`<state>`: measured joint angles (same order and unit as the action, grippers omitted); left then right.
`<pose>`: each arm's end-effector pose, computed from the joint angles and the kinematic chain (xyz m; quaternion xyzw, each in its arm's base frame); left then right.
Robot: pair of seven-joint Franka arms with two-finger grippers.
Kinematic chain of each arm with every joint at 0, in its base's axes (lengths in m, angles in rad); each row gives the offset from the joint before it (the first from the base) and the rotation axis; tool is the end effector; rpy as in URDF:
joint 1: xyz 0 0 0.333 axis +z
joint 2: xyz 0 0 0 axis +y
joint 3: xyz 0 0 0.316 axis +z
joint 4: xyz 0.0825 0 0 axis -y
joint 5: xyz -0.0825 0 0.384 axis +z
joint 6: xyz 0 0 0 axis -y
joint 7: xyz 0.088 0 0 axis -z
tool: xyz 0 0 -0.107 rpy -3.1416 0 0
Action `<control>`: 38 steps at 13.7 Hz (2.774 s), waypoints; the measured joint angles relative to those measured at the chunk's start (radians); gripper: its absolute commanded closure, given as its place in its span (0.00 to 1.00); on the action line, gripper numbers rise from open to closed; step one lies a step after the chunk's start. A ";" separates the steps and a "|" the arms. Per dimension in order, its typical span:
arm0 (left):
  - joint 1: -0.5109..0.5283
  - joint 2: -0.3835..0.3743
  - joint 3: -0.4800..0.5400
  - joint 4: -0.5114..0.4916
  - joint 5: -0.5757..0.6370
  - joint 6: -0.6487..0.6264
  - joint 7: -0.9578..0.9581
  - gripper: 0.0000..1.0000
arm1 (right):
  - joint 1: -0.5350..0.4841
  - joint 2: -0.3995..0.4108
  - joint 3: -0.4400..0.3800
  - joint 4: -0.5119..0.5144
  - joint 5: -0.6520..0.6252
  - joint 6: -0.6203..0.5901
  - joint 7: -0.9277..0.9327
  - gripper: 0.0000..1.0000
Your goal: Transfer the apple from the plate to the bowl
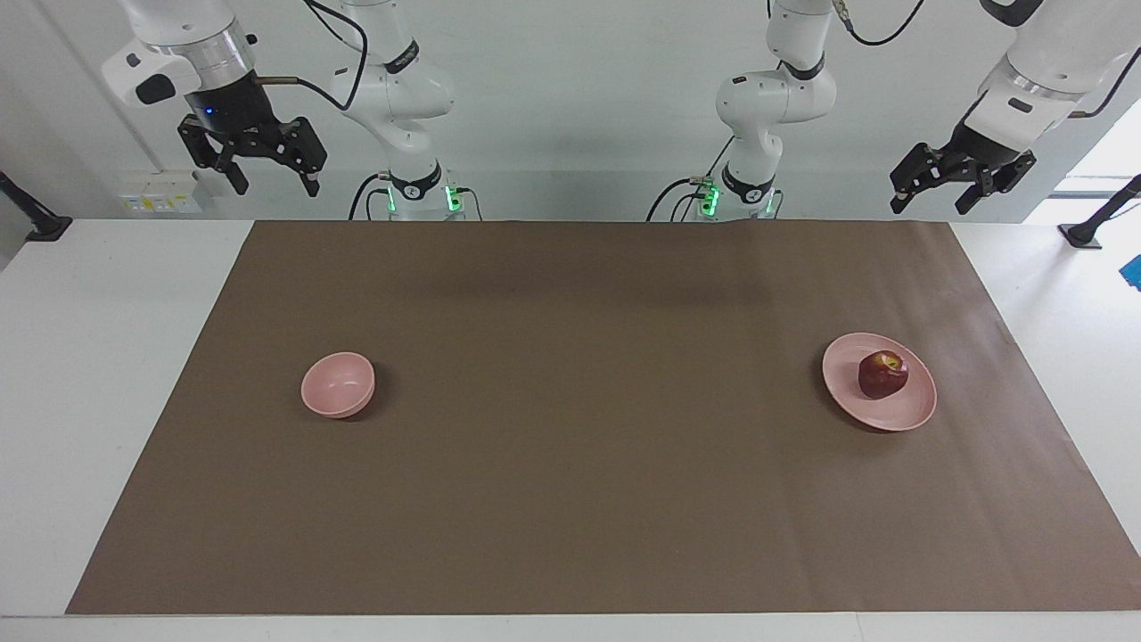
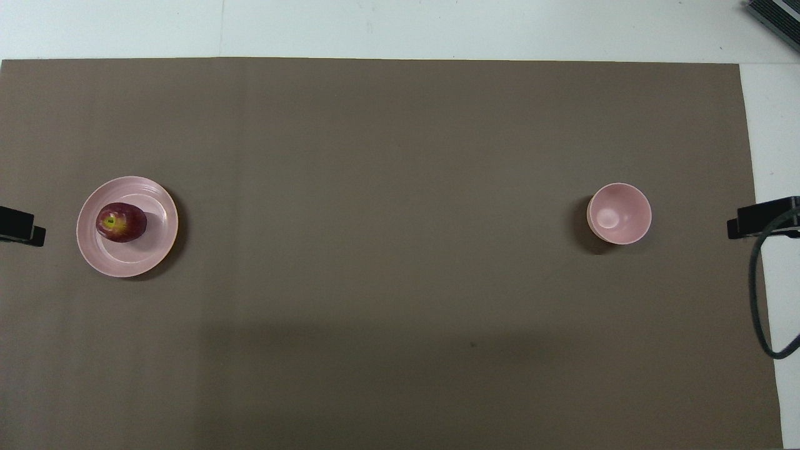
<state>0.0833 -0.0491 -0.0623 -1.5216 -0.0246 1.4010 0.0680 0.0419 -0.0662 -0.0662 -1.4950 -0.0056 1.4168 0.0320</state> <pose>0.5211 0.0070 0.6594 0.9990 -0.0250 -0.0353 0.0122 0.5164 -0.0147 0.6817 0.9996 -0.0285 -0.0061 0.0006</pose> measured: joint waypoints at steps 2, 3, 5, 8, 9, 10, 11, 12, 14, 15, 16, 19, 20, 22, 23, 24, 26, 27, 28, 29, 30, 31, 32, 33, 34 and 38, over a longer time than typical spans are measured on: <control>0.000 0.000 0.000 -0.001 0.000 0.002 0.000 0.00 | 0.000 0.000 0.000 0.000 0.000 0.000 0.000 0.00; 0.000 0.001 0.000 -0.003 0.000 0.006 0.000 0.00 | 0.000 0.000 0.000 0.000 0.000 0.000 0.000 0.00; 0.000 0.005 0.000 -0.017 0.000 0.029 0.000 0.00 | 0.000 0.000 0.000 0.000 0.000 0.000 0.000 0.00; 0.002 0.019 0.006 -0.054 0.000 0.068 0.000 0.00 | 0.000 0.000 0.000 0.000 0.000 0.000 0.000 0.00; 0.003 0.023 0.008 -0.077 0.000 0.102 0.000 0.00 | 0.000 0.000 0.000 0.000 0.000 0.000 0.000 0.00; 0.005 0.026 0.010 -0.106 0.000 0.144 0.000 0.00 | 0.000 0.000 0.000 0.000 0.000 0.000 0.000 0.00; 0.008 0.029 0.011 -0.138 0.000 0.187 0.000 0.00 | 0.000 0.000 0.000 0.000 0.000 0.000 0.000 0.00; 0.015 0.033 0.012 -0.170 0.000 0.231 0.000 0.00 | 0.000 0.000 0.000 0.000 0.000 0.000 0.000 0.00; 0.022 0.040 0.015 -0.222 0.000 0.308 0.002 0.00 | 0.000 0.000 0.000 0.000 0.000 0.000 0.000 0.00; 0.026 0.045 0.015 -0.243 0.000 0.341 0.005 0.00 | 0.000 0.000 0.000 0.000 0.000 0.000 0.000 0.00; 0.028 0.050 0.015 -0.256 0.000 0.363 0.017 0.00 | 0.000 0.000 0.000 0.000 0.000 0.000 0.000 0.00; 0.031 0.082 0.016 -0.287 0.000 0.429 0.059 0.00 | 0.000 0.000 0.000 0.000 0.000 0.000 0.000 0.00; 0.033 0.095 0.016 -0.302 0.000 0.460 0.064 0.00 | 0.000 0.000 0.000 0.000 0.000 0.000 0.000 0.00; 0.043 0.132 0.017 -0.341 0.000 0.531 0.073 0.00 | 0.000 0.000 0.000 0.000 0.000 0.000 0.000 0.00; 0.044 0.157 0.018 -0.355 0.000 0.560 0.076 0.00 | 0.000 0.000 0.000 0.000 0.000 0.000 0.000 0.00; 0.044 0.183 0.019 -0.363 0.000 0.589 0.076 0.00 | 0.000 0.000 0.000 0.000 0.000 0.000 0.000 0.00; 0.049 0.229 0.019 -0.367 0.000 0.638 0.088 0.00 | 0.000 0.000 0.000 0.000 0.000 0.000 0.000 0.00; 0.056 0.249 0.019 -0.370 0.000 0.661 0.104 0.00 | 0.000 0.000 0.000 0.000 0.000 0.000 0.000 0.00; 0.062 0.265 0.019 -0.375 0.000 0.686 0.115 0.00 | 0.000 0.000 0.000 0.000 0.000 0.000 0.000 0.00; 0.070 0.278 0.019 -0.383 0.000 0.717 0.125 0.00 | 0.000 0.000 0.000 0.000 0.000 0.000 0.000 0.00; 0.079 0.288 0.019 -0.393 0.000 0.747 0.137 0.00 | 0.000 0.000 0.000 0.000 0.000 0.000 0.000 0.00; 0.088 0.296 0.019 -0.401 0.000 0.764 0.148 0.00 | 0.000 0.000 0.000 0.000 0.000 0.000 0.000 0.00; 0.097 0.303 0.020 -0.406 0.000 0.771 0.155 0.00 | 0.000 0.000 0.000 0.000 0.000 0.000 0.000 0.00; 0.103 0.308 0.020 -0.410 0.000 0.777 0.159 0.00 | 0.000 0.000 0.000 0.000 0.000 0.000 0.000 0.00; 0.105 0.313 0.019 -0.413 0.000 0.787 0.160 0.00 | 0.000 0.000 0.000 0.000 0.000 0.000 0.000 0.00; 0.104 0.321 0.011 -0.451 0.000 0.841 0.160 0.00 | 0.000 0.000 0.000 0.000 0.000 0.000 0.000 0.00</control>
<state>0.1878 0.2714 -0.0514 -1.9729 -0.0245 2.2418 0.2281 0.0419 -0.0661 -0.0662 -1.4950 -0.0056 1.4168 0.0320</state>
